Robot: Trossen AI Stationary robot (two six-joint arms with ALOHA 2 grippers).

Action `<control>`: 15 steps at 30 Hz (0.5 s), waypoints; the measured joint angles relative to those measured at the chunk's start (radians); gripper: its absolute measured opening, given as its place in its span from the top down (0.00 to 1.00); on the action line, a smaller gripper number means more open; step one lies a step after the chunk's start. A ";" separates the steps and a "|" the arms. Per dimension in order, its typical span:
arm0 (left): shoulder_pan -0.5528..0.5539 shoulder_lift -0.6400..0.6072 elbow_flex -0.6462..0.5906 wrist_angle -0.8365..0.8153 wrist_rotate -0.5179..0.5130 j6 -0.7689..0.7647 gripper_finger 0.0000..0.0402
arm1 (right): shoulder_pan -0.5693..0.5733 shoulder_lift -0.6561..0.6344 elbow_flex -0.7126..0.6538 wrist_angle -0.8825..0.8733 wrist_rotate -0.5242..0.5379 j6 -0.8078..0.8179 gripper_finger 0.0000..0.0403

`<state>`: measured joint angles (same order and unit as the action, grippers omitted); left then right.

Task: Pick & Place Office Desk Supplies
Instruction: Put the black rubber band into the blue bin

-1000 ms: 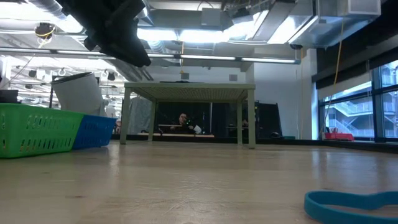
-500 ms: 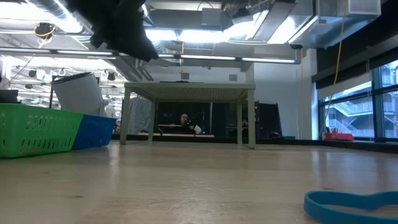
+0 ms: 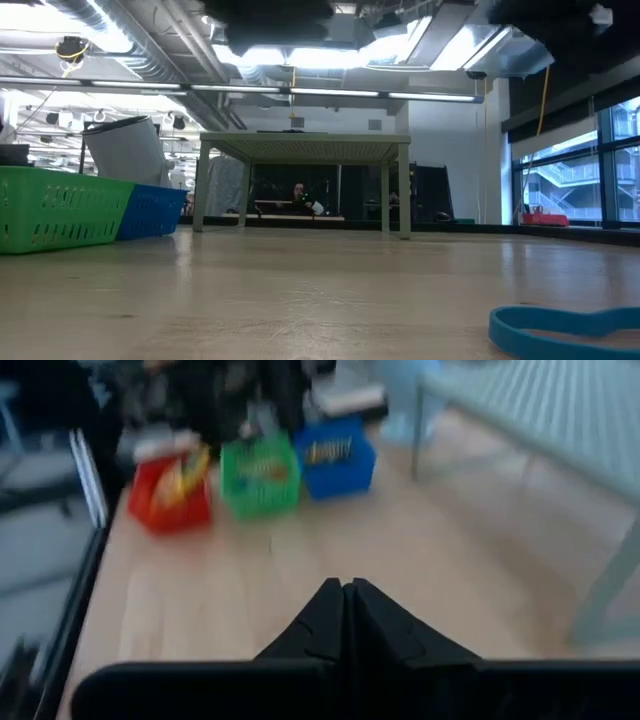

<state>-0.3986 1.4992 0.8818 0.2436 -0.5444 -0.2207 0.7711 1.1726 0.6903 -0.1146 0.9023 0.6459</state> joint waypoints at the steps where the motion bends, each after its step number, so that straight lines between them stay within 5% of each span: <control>1: 0.000 0.022 0.000 0.050 0.017 0.026 0.61 | -0.017 0.000 0.000 0.056 0.002 -0.052 0.96; 9: 0.023 0.188 0.000 0.518 -0.033 0.206 0.50 | -0.128 0.050 0.002 0.489 -0.190 -0.461 0.96; 15: 0.057 0.286 0.000 0.734 0.126 0.192 0.48 | -0.185 0.141 0.002 0.691 -0.296 -0.637 0.96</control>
<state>-0.3416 1.7855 0.8818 0.9772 -0.4179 -0.0284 0.5860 1.3139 0.6922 0.5769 0.6068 0.0086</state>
